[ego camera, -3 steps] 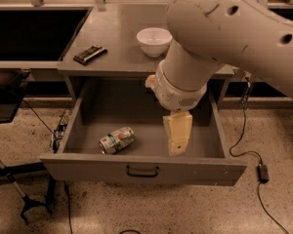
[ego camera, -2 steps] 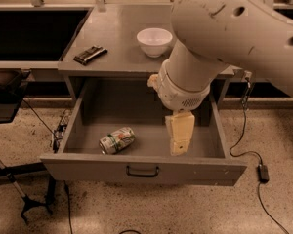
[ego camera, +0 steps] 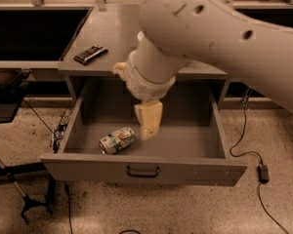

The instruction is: Pick 7up can from top drawer and place on counter

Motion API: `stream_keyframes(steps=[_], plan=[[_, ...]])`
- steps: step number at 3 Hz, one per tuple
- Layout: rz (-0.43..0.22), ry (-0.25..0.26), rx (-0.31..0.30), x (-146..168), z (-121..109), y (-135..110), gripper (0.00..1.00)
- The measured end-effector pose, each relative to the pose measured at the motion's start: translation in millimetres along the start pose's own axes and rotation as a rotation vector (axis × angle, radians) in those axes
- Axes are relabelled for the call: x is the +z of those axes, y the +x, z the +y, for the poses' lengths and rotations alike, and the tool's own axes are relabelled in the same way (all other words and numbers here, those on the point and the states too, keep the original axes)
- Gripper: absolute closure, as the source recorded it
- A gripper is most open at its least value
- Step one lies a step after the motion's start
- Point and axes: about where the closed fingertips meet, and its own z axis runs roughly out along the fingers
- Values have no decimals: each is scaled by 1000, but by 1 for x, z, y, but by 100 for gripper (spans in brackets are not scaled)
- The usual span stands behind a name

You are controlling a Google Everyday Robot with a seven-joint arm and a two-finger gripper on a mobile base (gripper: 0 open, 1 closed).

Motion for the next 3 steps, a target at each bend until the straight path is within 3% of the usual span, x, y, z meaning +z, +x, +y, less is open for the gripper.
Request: stream_keyframes(steps=[1, 2, 3], plan=[[-4, 6, -98, 31, -29, -22, 0], [11, -29, -151, 69, -55, -31, 0], [51, -96, -175, 107, -75, -29, 0]])
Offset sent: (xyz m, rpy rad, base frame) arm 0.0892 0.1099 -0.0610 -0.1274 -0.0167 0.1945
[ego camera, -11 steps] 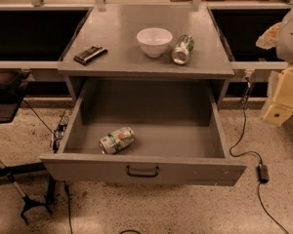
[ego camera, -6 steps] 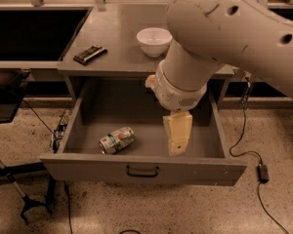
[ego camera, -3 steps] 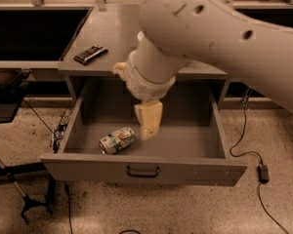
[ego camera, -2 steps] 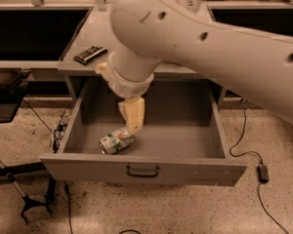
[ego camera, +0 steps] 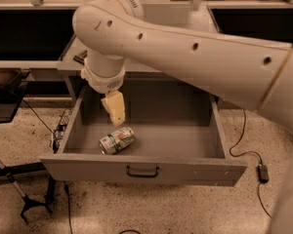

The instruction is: Pick 7up can from top drawer and place on counter

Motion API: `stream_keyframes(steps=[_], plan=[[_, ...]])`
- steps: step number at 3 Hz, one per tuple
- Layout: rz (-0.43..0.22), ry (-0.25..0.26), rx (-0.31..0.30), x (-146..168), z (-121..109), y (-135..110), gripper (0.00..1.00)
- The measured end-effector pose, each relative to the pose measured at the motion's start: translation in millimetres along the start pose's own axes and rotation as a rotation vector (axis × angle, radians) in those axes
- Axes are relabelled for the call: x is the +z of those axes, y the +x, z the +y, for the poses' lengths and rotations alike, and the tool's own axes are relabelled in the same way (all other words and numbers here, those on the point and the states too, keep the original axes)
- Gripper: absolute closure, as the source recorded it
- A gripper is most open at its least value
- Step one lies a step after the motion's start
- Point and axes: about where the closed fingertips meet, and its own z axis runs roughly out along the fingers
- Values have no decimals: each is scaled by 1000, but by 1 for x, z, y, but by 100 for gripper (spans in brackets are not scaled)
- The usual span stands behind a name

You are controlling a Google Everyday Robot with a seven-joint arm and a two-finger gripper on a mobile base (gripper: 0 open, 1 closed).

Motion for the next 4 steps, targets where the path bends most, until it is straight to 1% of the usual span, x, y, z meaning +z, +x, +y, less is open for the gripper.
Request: stream_keyframes(steps=[1, 2, 3, 4], plan=[[50, -95, -12, 39, -10, 9, 0], [78, -179, -10, 68, 1, 21, 0], [68, -225, -42, 93, 12, 25, 0], [8, -232, -95, 120, 26, 24, 0]])
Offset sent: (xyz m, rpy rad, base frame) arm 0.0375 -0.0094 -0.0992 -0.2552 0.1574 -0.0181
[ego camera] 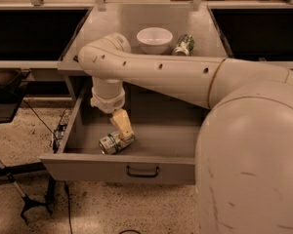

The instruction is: Pick 7up can from top drawer and place on counter

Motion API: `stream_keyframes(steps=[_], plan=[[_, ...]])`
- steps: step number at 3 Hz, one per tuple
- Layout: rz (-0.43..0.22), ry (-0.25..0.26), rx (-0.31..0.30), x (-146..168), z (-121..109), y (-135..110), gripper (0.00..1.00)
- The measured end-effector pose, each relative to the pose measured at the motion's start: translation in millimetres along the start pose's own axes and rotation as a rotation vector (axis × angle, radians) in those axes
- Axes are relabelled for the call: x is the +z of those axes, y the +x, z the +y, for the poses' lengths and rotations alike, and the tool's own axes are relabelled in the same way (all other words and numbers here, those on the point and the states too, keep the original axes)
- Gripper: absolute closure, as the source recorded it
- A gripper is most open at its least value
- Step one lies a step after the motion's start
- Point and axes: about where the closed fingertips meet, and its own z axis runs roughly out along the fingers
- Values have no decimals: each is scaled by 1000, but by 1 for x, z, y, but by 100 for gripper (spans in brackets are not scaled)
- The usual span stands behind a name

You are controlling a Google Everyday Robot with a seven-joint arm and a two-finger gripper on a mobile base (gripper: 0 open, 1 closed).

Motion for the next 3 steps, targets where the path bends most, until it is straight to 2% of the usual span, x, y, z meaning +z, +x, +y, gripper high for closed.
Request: stream_keyframes(steps=[2, 3], plan=[[-159, -6, -130, 62, 9, -6, 0], [-213, -37, -157, 83, 15, -5, 19]])
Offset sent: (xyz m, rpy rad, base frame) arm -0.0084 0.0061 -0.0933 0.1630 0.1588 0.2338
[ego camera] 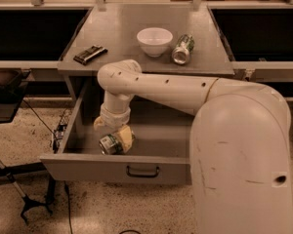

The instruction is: Pick 7up can from top drawer and place on counter

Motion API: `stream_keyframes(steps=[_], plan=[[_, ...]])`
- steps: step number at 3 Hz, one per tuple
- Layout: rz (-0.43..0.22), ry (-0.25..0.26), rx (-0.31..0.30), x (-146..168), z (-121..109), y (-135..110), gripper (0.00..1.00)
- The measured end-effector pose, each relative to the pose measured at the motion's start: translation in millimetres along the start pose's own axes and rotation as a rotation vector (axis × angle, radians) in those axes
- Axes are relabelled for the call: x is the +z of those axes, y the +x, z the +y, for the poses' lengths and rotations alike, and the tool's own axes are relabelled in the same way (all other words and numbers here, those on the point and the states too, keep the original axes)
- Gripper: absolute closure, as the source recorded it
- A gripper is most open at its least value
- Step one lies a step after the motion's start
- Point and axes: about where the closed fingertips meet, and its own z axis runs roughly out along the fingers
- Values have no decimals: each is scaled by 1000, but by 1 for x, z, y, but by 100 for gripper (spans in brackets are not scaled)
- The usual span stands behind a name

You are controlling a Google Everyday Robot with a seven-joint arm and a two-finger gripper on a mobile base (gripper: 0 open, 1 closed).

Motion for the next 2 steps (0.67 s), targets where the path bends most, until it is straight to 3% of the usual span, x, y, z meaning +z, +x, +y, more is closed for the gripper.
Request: stream_keyframes(steps=[1, 2], plan=[[-30, 6, 31, 5, 8, 9, 42], [-41, 70, 130, -18, 19, 21, 65]])
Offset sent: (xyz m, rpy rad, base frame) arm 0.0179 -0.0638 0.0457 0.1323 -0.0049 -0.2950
